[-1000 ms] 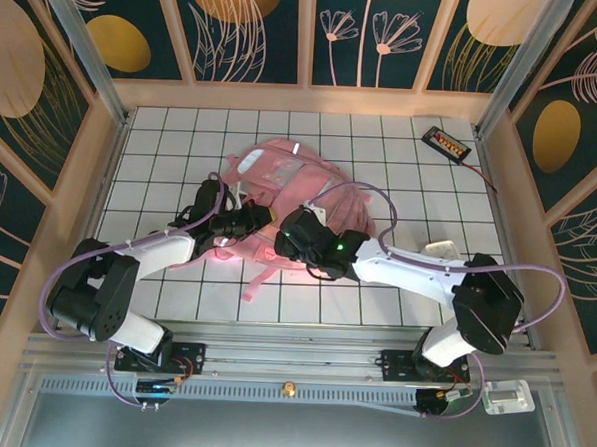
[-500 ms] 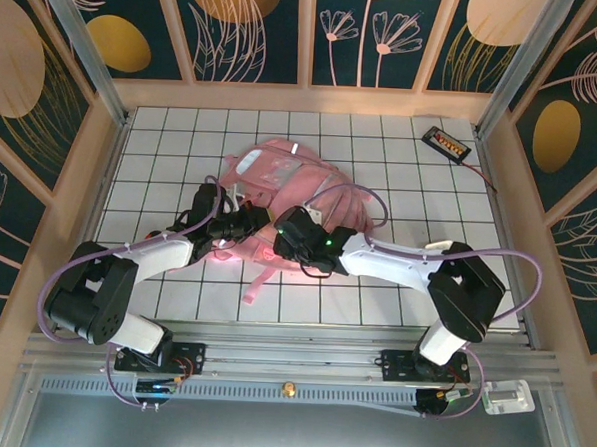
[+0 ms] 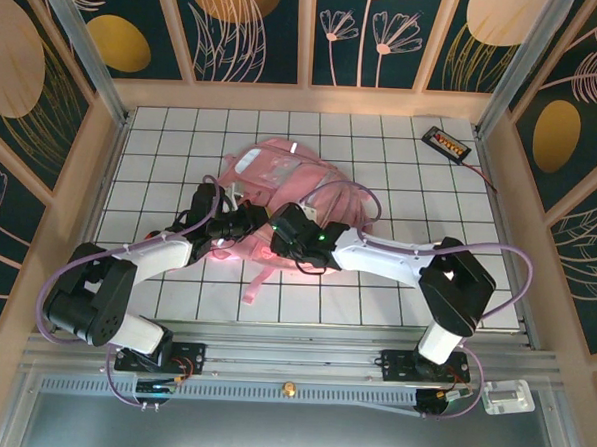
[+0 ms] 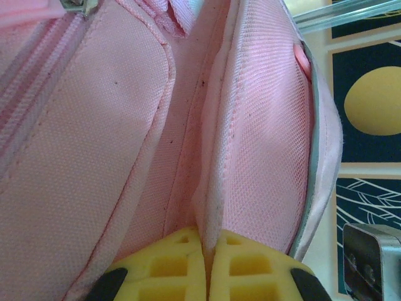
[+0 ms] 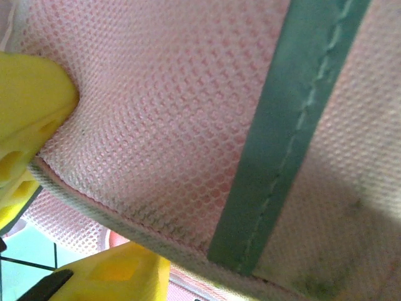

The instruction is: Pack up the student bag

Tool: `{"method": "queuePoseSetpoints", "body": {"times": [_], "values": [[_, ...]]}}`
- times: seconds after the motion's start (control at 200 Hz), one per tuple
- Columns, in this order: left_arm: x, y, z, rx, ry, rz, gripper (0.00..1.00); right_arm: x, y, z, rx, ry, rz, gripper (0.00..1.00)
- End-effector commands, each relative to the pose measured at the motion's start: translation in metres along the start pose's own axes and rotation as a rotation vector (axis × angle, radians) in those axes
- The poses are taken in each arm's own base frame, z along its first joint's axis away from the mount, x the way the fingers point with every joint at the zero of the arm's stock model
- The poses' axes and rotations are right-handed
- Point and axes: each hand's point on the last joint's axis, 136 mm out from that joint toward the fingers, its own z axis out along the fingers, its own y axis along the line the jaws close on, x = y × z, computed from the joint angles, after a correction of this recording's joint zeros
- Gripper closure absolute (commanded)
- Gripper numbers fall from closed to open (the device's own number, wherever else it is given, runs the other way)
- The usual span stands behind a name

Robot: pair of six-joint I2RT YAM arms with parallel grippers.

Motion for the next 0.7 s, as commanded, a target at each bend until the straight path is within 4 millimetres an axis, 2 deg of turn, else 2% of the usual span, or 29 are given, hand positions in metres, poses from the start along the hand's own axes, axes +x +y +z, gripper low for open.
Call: {"method": "queuePoseSetpoints", "body": {"times": [0.0,0.175,0.295,0.455,0.57,0.696], "values": [[0.013,-0.053,-0.012,0.191,0.068,0.078,1.0,-0.03,0.028,0.0,-0.082,-0.104,0.032,0.7],[0.015,-0.054,-0.014,0.193,0.07,0.08,1.0,-0.038,0.033,-0.005,-0.121,-0.142,0.072,0.73],[0.014,-0.054,-0.014,0.192,0.066,0.082,1.0,-0.041,0.035,-0.005,-0.131,-0.149,0.095,0.68],[0.015,-0.054,-0.014,0.192,0.068,0.08,1.0,-0.048,0.032,-0.008,-0.136,-0.178,0.134,0.68],[0.015,-0.053,-0.015,0.189,0.068,0.083,1.0,-0.051,0.03,-0.005,-0.131,-0.179,0.142,0.73],[0.016,-0.053,-0.016,0.187,0.067,0.085,1.0,-0.05,0.027,-0.002,-0.127,-0.167,0.145,0.88]]}}
